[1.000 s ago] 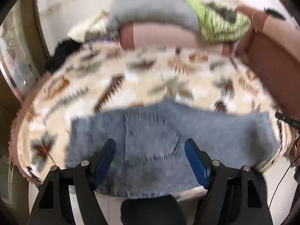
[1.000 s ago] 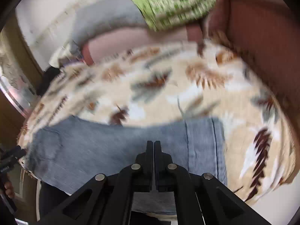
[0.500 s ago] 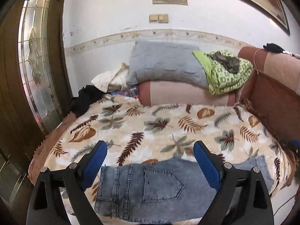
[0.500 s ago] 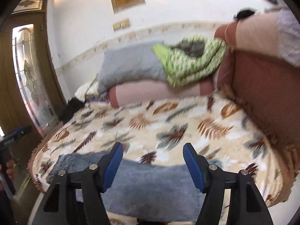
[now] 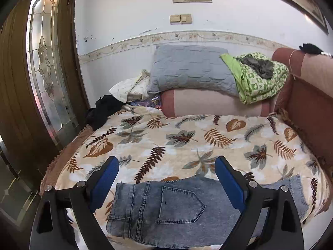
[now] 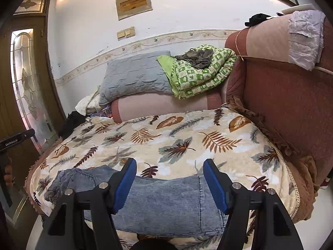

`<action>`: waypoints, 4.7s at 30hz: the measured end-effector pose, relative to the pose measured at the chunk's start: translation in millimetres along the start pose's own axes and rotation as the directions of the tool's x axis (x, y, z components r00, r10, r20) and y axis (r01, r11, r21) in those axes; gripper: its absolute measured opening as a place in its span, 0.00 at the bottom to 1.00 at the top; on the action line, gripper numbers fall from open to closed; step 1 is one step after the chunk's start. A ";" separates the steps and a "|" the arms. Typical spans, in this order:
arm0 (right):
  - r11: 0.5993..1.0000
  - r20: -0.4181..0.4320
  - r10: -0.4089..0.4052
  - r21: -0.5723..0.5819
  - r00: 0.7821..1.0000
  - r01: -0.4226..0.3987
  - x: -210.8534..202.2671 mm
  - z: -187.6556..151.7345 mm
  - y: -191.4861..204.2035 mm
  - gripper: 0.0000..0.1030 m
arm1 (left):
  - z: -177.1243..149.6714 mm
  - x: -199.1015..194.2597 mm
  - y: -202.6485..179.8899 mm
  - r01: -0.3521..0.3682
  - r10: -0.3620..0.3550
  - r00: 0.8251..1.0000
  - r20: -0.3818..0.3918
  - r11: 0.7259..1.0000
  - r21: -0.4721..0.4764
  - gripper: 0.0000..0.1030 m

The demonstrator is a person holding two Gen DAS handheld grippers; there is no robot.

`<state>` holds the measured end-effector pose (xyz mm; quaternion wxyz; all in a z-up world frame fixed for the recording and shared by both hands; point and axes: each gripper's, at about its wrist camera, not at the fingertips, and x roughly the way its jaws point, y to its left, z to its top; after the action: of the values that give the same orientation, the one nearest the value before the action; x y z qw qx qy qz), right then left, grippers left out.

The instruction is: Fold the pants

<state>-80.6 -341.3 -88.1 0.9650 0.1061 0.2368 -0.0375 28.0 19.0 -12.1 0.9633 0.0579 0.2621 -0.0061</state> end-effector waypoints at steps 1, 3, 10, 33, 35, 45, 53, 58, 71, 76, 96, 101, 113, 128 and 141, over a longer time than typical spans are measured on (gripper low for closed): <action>1.000 -0.004 -0.002 0.007 1.000 0.002 0.7 -1.3 -2.7 0.68 | -0.6 0.7 -1.4 -0.009 0.009 1.000 -0.003 1.000 0.004 0.91; 1.000 -0.010 -0.007 0.020 1.000 0.007 1.8 -3.7 -7.8 0.68 | -1.4 2.2 -4.1 -0.016 0.017 1.000 -0.009 1.000 0.010 0.91; 0.997 -0.040 -0.041 0.066 0.998 0.044 3.4 -11.7 -29.9 0.68 | -6.6 10.7 -16.9 -0.020 0.021 0.999 -0.038 0.999 0.039 0.91; 0.998 -0.149 -0.048 0.029 0.988 0.053 20.8 -41.9 -30.7 0.68 | -83.3 41.6 -84.3 0.132 -0.080 0.955 -0.284 0.976 0.171 0.91; 0.998 -0.159 -0.027 0.047 0.987 0.035 23.4 -45.7 -32.2 0.68 | -85.8 44.5 -83.1 0.132 -0.080 0.951 -0.298 0.978 0.159 0.91; 0.990 -0.355 -0.006 0.131 0.935 0.056 88.6 -99.7 -62.9 0.68 | -119.1 60.8 -95.3 0.164 -0.076 0.923 -0.378 0.965 0.206 0.91; 0.976 -0.359 0.036 0.214 0.933 0.045 120.1 -108.8 -77.0 0.64 | -145.5 114.2 -101.8 0.185 -0.084 0.887 -0.455 0.966 0.182 0.91; 0.974 -0.426 -0.001 0.203 0.905 0.097 145.5 -117.7 -74.8 0.64 | -168.1 147.3 -108.5 0.182 -0.053 0.842 -0.536 0.964 0.191 0.91; 0.984 -0.395 -0.015 0.157 0.919 0.083 148.4 -67.8 -80.8 0.58 | -159.5 140.8 -111.1 0.238 -0.113 0.850 -0.515 0.954 0.183 0.91; 0.980 -0.412 0.052 0.194 0.910 0.032 200.0 -52.1 -79.4 0.58 | -150.8 153.3 -127.3 0.245 -0.118 0.869 -0.480 0.947 0.210 0.91; 0.977 -0.416 0.055 0.208 0.907 0.037 170.2 -77.7 -74.2 0.30 | -151.6 167.2 -101.6 0.180 -0.088 0.866 -0.492 0.973 0.143 0.92; 0.984 -0.507 0.020 0.161 0.862 0.072 163.8 -114.8 -63.8 0.30 | -171.1 177.4 -84.4 0.098 0.002 0.853 -0.522 0.981 0.165 0.92; 0.988 -0.517 0.133 0.132 0.846 -0.075 169.8 -92.2 -8.8 0.30 | -147.4 184.6 -37.2 0.010 0.022 0.874 -0.485 0.998 0.062 0.92; 0.983 -0.623 0.099 -0.062 0.776 -0.174 223.3 -120.8 94.6 0.30 | -144.1 236.7 -1.0 -0.092 0.106 0.872 -0.478 0.994 0.054 0.93; 0.991 -0.569 0.113 0.005 0.814 -0.134 161.7 -128.4 32.9 0.30 | -130.4 205.1 11.7 -0.083 0.087 0.890 -0.448 0.996 0.028 0.99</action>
<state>8.9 -284.3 -268.3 0.8528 0.1105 0.5065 0.0626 139.6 49.4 -226.2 0.8760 0.0732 0.4742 0.0484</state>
